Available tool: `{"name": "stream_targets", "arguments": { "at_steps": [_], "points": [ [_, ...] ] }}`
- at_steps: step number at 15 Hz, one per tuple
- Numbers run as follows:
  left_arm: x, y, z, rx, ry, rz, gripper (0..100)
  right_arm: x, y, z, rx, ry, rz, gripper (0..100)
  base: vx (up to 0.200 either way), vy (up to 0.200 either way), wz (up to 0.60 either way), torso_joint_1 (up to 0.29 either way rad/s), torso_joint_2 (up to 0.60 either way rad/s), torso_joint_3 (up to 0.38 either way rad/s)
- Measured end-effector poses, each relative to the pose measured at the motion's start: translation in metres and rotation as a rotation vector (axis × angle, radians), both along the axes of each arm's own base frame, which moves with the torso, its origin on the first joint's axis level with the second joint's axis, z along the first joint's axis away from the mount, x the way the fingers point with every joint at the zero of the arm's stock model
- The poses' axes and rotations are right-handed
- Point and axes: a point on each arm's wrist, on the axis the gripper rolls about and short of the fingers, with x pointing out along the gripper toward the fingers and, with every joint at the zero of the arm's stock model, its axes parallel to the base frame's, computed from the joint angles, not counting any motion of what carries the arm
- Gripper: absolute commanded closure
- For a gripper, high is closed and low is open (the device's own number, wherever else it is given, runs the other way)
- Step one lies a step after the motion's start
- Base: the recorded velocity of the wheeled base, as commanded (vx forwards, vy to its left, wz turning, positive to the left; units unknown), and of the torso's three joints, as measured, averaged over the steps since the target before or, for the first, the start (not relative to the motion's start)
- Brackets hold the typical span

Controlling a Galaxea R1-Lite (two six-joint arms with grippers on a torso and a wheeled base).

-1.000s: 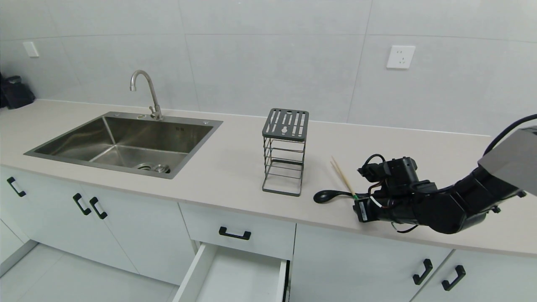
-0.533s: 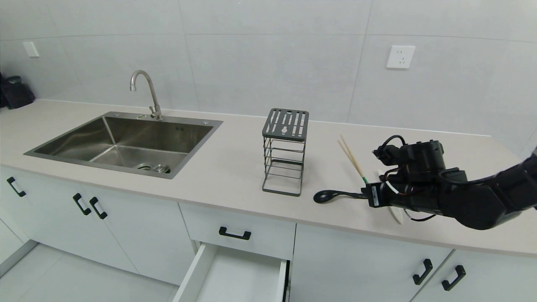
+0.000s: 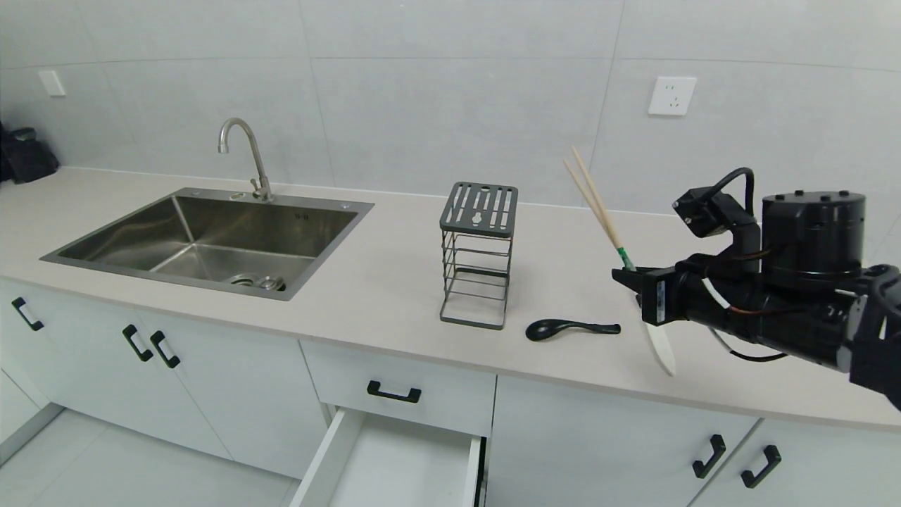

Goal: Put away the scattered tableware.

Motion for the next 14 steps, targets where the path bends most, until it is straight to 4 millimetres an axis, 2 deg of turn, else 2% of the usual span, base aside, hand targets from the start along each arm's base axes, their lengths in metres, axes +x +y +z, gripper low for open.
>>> {"name": "stream_targets", "arguments": {
  "at_steps": [2,5,10,14],
  "points": [
    [0.000,0.000,0.000,0.000,0.000,0.000,0,-0.021,0.013,0.011,0.022,-0.037,0.109,100,0.000,0.000,0.00,0.000,0.00,0.000],
    [0.000,0.000,0.000,0.000,0.000,0.000,0,-0.050,0.026,0.011,-0.036,-0.064,0.251,100,0.000,0.000,0.00,0.000,0.00,0.000],
    [0.000,0.000,0.000,0.000,0.000,0.000,0,-0.085,0.054,0.004,-0.075,-0.014,0.447,100,0.000,0.000,0.00,0.000,0.00,0.000],
    [0.000,0.000,0.000,0.000,0.000,0.000,0,-0.090,0.068,-0.004,-0.108,0.021,0.491,100,0.000,0.000,0.00,0.000,0.00,0.000]
  ]
}}
